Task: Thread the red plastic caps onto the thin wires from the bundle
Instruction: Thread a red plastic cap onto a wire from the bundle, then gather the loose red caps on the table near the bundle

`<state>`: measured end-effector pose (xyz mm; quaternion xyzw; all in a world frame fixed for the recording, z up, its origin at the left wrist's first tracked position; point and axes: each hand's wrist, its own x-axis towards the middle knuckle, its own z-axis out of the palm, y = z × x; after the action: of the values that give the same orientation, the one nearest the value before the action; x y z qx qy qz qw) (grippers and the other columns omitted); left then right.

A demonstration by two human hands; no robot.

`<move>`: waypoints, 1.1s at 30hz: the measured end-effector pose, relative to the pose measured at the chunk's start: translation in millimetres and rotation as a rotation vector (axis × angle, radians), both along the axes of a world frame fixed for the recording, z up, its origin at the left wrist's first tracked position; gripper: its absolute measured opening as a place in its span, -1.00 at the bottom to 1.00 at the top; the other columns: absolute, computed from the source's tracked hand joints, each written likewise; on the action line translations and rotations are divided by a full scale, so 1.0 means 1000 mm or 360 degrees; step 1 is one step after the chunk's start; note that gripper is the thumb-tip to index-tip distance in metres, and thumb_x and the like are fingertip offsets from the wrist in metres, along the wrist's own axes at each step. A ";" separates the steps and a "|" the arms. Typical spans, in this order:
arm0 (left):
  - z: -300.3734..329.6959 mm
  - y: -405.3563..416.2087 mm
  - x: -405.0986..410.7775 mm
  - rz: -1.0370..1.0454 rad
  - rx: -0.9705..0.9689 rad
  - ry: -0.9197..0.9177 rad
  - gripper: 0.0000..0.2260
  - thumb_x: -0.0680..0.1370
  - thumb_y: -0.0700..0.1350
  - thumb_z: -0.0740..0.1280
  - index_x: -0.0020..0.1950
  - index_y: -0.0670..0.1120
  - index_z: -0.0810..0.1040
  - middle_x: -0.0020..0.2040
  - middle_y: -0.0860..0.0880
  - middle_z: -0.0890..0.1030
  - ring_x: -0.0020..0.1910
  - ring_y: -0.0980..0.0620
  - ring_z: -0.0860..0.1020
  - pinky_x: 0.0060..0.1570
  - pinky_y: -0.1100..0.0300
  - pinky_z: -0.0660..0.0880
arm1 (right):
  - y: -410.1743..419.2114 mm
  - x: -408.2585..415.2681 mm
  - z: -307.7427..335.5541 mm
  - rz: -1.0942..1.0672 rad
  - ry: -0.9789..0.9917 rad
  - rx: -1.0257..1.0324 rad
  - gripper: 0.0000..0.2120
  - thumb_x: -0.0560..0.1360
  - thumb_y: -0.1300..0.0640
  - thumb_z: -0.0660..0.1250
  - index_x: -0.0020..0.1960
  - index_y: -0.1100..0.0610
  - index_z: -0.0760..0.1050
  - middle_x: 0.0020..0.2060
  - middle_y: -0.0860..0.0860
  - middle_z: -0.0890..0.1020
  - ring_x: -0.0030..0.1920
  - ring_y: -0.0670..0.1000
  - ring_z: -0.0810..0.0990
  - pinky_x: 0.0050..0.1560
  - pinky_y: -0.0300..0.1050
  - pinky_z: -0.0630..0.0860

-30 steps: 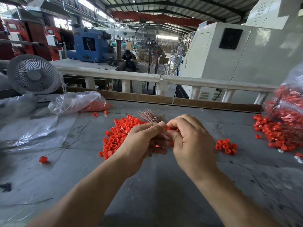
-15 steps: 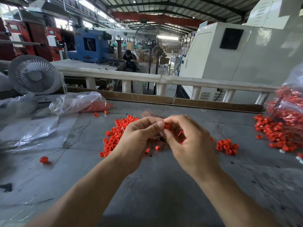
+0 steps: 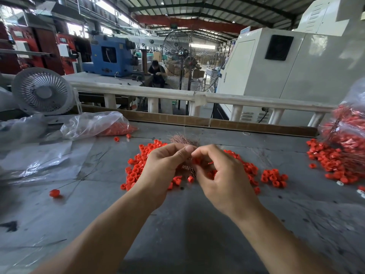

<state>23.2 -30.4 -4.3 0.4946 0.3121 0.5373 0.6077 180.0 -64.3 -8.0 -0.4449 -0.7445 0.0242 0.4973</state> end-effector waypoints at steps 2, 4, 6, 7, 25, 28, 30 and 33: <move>-0.003 0.005 -0.002 0.0034 0.0016 -0.0005 -0.76 0.54 -0.11 0.43 0.04 -0.29 0.65 -0.12 -0.31 0.66 -0.19 -0.15 0.63 -0.22 0.08 0.63 | 0.001 0.000 -0.001 0.0006 0.0019 -0.0023 -0.79 0.52 0.25 0.48 0.12 0.06 0.61 -0.04 -0.16 0.70 -0.02 -0.17 0.68 0.01 -0.20 0.61; -0.005 0.009 -0.003 0.0089 0.0019 -0.0005 -0.88 0.55 -0.17 0.43 -0.02 -0.23 0.69 -0.17 -0.20 0.67 -0.24 -0.03 0.65 -0.28 0.15 0.62 | 0.002 0.001 -0.002 -0.0001 0.0045 -0.0056 -0.79 0.52 0.25 0.47 0.11 0.05 0.64 -0.06 -0.17 0.70 -0.04 -0.19 0.67 -0.01 -0.32 0.57; -0.006 0.011 -0.004 0.0162 0.0014 -0.0005 -0.94 0.54 -0.22 0.44 -0.11 -0.15 0.71 -0.20 -0.15 0.67 -0.27 0.02 0.64 -0.29 0.20 0.60 | 0.004 0.002 -0.004 0.0010 0.0057 -0.0127 -0.82 0.53 0.24 0.46 0.09 0.03 0.65 -0.10 -0.18 0.69 -0.07 -0.19 0.67 -0.06 -0.40 0.52; -0.007 0.012 -0.004 0.0193 0.0004 -0.0007 -0.93 0.54 -0.23 0.44 -0.13 -0.13 0.71 -0.21 -0.15 0.68 -0.28 0.02 0.63 -0.29 0.20 0.60 | 0.004 0.003 -0.004 0.0018 0.0057 -0.0162 -0.82 0.53 0.24 0.46 0.08 0.02 0.65 -0.10 -0.18 0.69 -0.08 -0.18 0.66 -0.07 -0.42 0.50; -0.009 0.013 -0.005 0.0466 0.0210 0.0435 -0.95 0.56 -0.10 0.47 -0.06 0.00 0.74 -0.17 -0.15 0.73 -0.30 0.07 0.62 -0.25 0.20 0.61 | 0.012 0.021 -0.002 -0.0313 -0.0086 -0.0110 -0.86 0.49 0.19 0.51 0.01 0.00 0.67 -0.17 -0.20 0.58 -0.15 -0.15 0.56 -0.10 -0.36 0.45; -0.012 0.015 -0.006 0.0475 0.0213 0.0524 -0.91 0.60 -0.13 0.42 -0.06 -0.01 0.72 -0.18 -0.17 0.71 -0.35 0.10 0.60 -0.36 0.27 0.55 | 0.023 0.048 -0.001 -0.0707 -0.0078 -0.0168 -0.87 0.48 0.19 0.51 -0.02 0.00 0.68 -0.15 -0.13 0.64 -0.10 -0.03 0.61 -0.05 -0.13 0.54; -0.013 0.016 -0.006 0.0486 0.0238 0.0564 -0.87 0.61 -0.15 0.41 -0.10 -0.01 0.72 -0.19 -0.13 0.72 -0.36 0.12 0.60 -0.37 0.28 0.55 | 0.028 0.070 0.000 -0.0985 -0.0074 -0.0271 -0.89 0.48 0.19 0.49 -0.03 0.01 0.68 -0.12 -0.04 0.69 -0.05 0.09 0.64 -0.03 -0.07 0.55; -0.013 0.015 -0.005 0.0475 0.0293 0.0629 -0.83 0.61 -0.14 0.39 -0.15 0.01 0.71 -0.22 -0.09 0.72 -0.36 0.12 0.61 -0.34 0.22 0.60 | 0.030 0.096 0.002 -0.1342 -0.0148 -0.0479 -0.90 0.49 0.15 0.45 0.00 0.02 0.69 -0.03 0.06 0.73 0.05 0.21 0.65 0.03 0.00 0.55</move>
<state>18.1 -15.1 -17.6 0.5917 0.4439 0.5401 0.4015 276.0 -34.2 -6.4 -0.7773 -0.5080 -0.0927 0.3594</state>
